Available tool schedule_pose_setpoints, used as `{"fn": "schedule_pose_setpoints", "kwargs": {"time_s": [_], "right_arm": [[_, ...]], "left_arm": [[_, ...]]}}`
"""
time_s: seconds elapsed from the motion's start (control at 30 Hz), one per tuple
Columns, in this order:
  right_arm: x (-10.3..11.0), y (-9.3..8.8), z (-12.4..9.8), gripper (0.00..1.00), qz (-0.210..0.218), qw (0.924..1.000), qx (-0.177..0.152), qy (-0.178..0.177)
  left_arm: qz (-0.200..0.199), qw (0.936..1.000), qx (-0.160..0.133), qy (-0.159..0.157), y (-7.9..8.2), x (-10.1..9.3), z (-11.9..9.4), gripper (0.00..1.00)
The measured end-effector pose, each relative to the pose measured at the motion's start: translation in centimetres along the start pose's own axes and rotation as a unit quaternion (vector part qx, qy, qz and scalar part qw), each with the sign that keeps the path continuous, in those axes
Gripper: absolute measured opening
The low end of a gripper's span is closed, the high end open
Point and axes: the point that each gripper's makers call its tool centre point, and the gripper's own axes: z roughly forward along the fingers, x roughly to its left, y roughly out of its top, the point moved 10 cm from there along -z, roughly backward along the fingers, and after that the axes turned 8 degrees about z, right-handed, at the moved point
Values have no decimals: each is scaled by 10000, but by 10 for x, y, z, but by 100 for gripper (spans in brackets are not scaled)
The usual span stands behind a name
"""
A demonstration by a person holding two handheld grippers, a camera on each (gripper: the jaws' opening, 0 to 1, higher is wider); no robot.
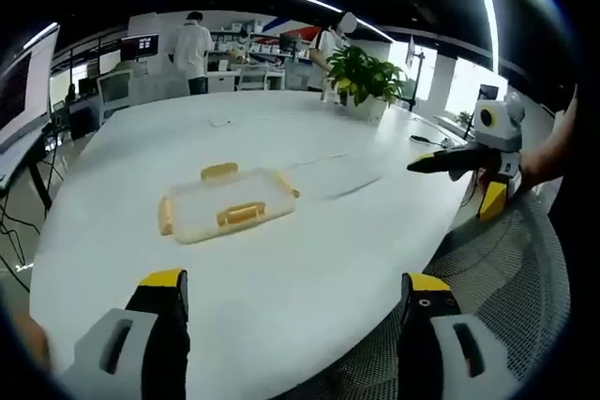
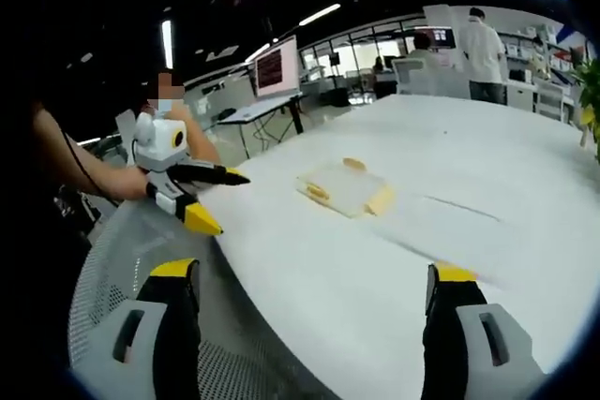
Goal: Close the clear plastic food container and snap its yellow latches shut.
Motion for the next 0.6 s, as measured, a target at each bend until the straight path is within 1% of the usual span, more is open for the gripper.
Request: {"fn": "schedule_pose_setpoints", "kwargs": {"time_s": [0.03, 0.23, 0.27, 0.3, 0.33, 0.4, 0.5, 0.53, 0.6], "right_arm": [[0, 0, 0, 99, -68, 10000, 6, -35], [-3, -1, -1, 96, 1, 9999, 32, -95], [-3, -1, 0, 95, 8, 9999, 56, -84], [-5, -3, 1, 93, -31, 9997, 198, -105], [-5, -3, 1, 92, -38, 9997, 212, -126], [-5, -1, -1, 92, -26, 9999, 73, -118], [-5, -2, -1, 92, -32, 9998, 113, -140], [-4, -4, -1, 92, -103, 9997, 126, -154], [-5, -7, 0, 92, -255, 9989, 321, -210]], "left_arm": [[28, 10000, 17, 8, 0, 0, 0, 91], [23, 10000, 38, -63, 0, -2, 1, 89], [6, 10000, 23, -62, 0, -2, 1, 89], [-9, 10000, -14, -50, 0, -2, 1, 89], [-12, 10000, -19, -58, 1, -2, 1, 88], [14, 10000, -21, -82, 2, -3, 1, 88], [-42, 9999, -71, -71, 2, -3, 0, 88], [-103, 9999, -131, -41, 2, -3, -1, 88], [-128, 9997, -183, -32, 4, -3, -2, 88]]}}
